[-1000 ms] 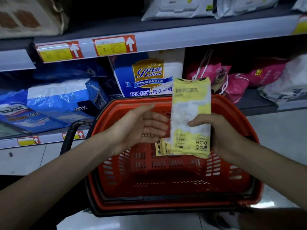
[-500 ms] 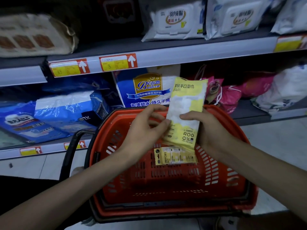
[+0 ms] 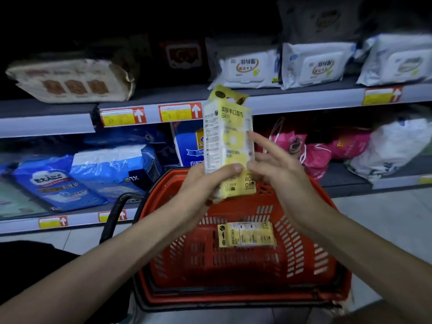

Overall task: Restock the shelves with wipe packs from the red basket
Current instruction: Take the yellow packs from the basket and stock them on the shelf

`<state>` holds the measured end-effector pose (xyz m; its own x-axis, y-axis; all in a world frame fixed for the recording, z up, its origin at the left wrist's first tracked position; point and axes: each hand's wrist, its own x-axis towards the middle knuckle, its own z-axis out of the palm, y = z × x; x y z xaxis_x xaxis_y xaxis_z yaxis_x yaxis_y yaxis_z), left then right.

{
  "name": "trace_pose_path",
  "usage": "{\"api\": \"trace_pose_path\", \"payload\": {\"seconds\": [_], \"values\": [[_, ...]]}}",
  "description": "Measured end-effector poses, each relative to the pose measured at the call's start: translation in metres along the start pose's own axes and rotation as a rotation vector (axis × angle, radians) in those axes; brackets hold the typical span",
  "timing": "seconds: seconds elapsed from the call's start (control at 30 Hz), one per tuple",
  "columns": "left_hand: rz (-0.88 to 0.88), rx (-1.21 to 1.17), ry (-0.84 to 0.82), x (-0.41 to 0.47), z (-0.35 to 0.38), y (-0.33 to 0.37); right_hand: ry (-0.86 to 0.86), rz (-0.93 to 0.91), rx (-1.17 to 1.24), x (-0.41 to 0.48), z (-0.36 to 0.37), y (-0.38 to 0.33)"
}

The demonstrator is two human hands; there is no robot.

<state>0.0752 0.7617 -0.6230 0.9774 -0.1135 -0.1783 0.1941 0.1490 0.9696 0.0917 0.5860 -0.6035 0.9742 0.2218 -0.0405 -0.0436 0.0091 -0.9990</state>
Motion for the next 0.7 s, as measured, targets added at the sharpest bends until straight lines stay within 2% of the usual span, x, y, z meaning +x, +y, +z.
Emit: {"api": "trace_pose_path", "payload": {"seconds": [0.07,0.2,0.4,0.57,0.7], "values": [[-0.020,-0.124,-0.020,-0.001,0.001,0.013,0.047,-0.061,-0.017,-0.002,-0.001,-0.011],[0.012,-0.193,-0.062,-0.006,0.010,0.045,0.058,-0.111,-0.041,-0.009,-0.005,-0.036],[0.112,-0.022,-0.088,-0.005,0.022,0.098,0.015,-0.213,-0.012,-0.017,-0.017,-0.090],[0.261,0.071,-0.100,0.001,0.039,0.140,0.086,-0.301,0.075,-0.011,-0.025,-0.124],[0.453,0.161,0.016,0.005,0.056,0.170,0.180,-0.400,0.089,-0.002,-0.033,-0.150]]}}
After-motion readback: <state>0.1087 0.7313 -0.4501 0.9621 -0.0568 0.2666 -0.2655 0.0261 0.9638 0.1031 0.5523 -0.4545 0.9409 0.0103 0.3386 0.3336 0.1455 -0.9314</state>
